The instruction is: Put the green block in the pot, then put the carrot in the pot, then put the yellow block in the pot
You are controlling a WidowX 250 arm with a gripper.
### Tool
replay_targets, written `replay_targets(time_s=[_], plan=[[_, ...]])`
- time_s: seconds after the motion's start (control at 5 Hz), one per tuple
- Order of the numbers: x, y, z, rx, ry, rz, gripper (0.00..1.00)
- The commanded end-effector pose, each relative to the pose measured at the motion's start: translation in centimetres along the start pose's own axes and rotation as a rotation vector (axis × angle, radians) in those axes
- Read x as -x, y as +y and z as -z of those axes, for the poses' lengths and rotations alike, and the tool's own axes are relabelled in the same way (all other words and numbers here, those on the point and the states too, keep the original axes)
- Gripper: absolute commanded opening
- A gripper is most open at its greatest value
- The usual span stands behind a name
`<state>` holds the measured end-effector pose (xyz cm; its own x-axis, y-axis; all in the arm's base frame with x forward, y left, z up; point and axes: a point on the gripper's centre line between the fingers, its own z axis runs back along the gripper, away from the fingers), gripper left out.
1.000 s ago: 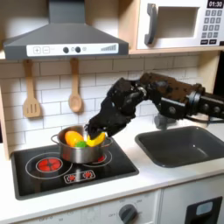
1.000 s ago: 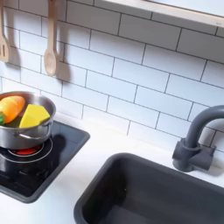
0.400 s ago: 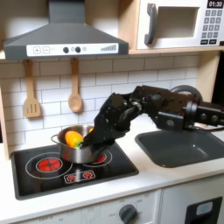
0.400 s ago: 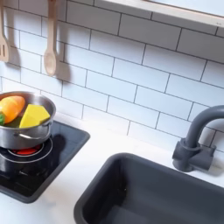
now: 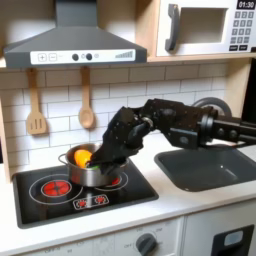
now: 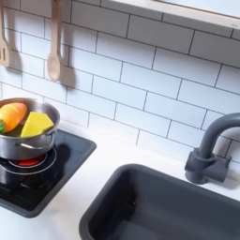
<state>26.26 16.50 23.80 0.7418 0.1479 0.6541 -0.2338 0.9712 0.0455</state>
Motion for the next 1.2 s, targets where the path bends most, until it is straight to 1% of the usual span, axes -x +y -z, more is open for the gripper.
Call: replay_targets(time_s=[0.0, 0.2, 0.4, 0.6, 0.8, 1.0], plan=[[-0.5, -1.1, 2.0, 0.033, 0.018, 0.027, 0.00], [-0.8, -2.0, 3.2, 0.055, 0.033, 0.040, 0.00], [-0.3, -2.6, 4.4, 0.073, 0.059, 0.048, 0.00], [-0.5, -3.0, 4.8, 0.077, 0.061, 0.076, 0.00], [-0.3, -3.2, 5.2, 0.080, 0.075, 0.075, 0.00], [0.2, -2.4, 5.4, 0.077, 0.086, 0.090, 0.00]])
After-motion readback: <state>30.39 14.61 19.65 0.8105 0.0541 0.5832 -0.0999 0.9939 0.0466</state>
